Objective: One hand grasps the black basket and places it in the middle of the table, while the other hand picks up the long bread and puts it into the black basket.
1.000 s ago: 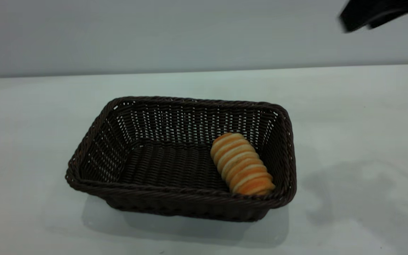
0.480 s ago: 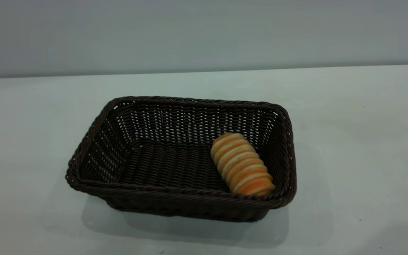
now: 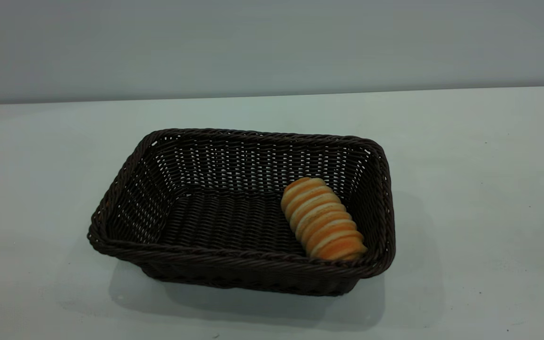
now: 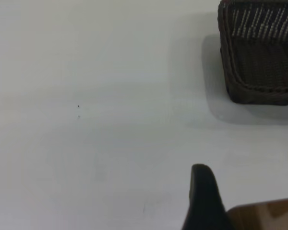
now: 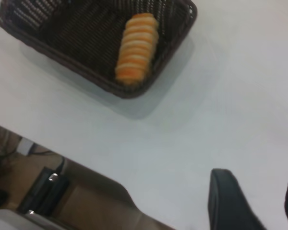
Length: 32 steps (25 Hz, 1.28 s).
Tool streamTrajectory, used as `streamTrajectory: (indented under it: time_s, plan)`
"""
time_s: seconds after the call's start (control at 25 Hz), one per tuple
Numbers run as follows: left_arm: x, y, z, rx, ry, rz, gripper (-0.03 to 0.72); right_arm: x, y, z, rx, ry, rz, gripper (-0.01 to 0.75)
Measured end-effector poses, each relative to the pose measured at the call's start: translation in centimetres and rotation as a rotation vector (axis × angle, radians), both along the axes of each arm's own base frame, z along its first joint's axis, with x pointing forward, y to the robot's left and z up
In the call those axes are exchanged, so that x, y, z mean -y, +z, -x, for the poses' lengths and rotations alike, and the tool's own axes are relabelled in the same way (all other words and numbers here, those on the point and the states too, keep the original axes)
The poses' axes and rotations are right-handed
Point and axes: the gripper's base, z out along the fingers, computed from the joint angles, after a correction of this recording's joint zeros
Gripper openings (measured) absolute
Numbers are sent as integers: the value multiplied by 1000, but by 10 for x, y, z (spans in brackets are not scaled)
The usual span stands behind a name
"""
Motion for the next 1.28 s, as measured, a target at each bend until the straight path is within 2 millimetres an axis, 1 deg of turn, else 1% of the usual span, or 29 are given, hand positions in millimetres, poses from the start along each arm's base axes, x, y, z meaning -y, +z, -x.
streamTrajectory:
  time_s: [0.16,0.28,0.48,0.64,0.88,1.12,1.28]
  plan:
    - [0,-8,0,-8,0,-3,532,8,-18,20,29,-29,17,278]
    - [0,-14,-1,-23,1,-6,531,13,-26,30,40,-61,36,278]
    - [1,-28,-5,-73,2,-20,531,22,-41,39,48,-116,73,278]
    - [1,-29,-6,-77,2,-22,531,23,-56,43,47,-138,66,278]
    - [1,-29,-5,-69,1,-20,531,25,-57,50,100,-146,46,278]
    - [2,-37,-9,-88,0,-25,531,25,-56,51,99,-163,24,278]
    - [2,-37,-9,-84,0,-25,531,25,-56,51,96,-168,15,278]
